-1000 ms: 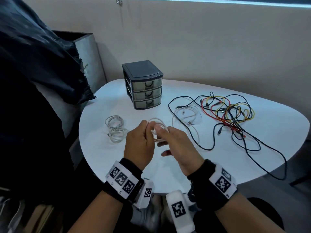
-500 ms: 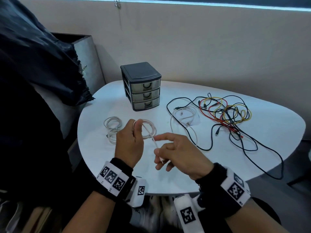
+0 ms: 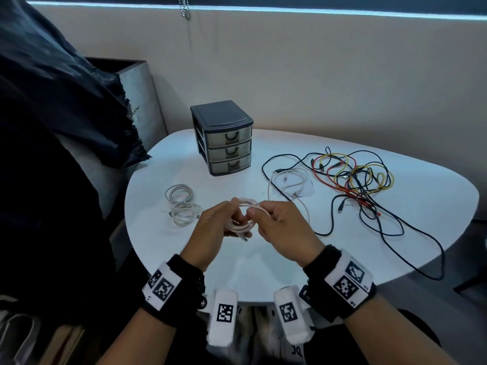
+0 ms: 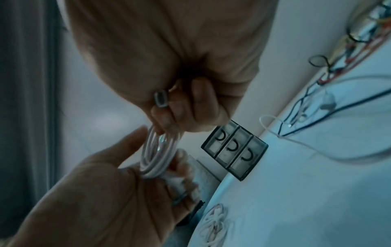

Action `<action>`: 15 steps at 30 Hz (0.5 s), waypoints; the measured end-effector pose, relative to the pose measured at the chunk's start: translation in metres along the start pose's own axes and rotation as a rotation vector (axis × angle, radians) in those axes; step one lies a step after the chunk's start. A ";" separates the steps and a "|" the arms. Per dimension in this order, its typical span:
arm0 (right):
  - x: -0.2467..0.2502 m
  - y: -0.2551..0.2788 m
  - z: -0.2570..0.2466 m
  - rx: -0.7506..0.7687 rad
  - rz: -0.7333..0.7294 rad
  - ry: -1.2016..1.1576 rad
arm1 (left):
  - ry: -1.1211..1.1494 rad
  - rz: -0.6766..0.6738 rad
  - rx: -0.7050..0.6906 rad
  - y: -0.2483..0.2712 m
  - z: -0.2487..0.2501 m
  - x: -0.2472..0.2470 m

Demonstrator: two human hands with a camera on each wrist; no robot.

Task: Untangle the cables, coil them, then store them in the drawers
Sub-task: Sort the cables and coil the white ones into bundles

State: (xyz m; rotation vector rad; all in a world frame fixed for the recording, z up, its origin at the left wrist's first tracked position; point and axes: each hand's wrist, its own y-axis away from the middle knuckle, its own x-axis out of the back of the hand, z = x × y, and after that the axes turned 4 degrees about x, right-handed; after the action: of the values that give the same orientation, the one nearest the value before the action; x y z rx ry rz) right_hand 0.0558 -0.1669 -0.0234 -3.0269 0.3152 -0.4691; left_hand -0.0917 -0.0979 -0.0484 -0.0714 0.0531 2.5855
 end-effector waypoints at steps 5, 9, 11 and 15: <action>0.004 0.001 0.000 0.014 0.035 -0.049 | -0.417 0.104 -0.136 0.001 0.003 -0.001; 0.018 0.001 0.002 0.184 0.017 0.209 | -0.587 0.109 -0.184 0.000 0.001 0.002; 0.024 0.000 0.005 0.386 0.059 0.509 | -0.667 0.044 -0.175 0.001 0.000 0.002; 0.028 -0.005 0.005 0.611 0.154 0.781 | -0.737 -0.095 -0.209 0.005 -0.003 0.000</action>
State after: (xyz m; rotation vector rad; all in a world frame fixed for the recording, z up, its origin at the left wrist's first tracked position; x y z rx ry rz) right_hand 0.0840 -0.1676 -0.0192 -2.1040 0.3451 -1.4128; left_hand -0.0947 -0.1025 -0.0512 0.7744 -0.4748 2.3585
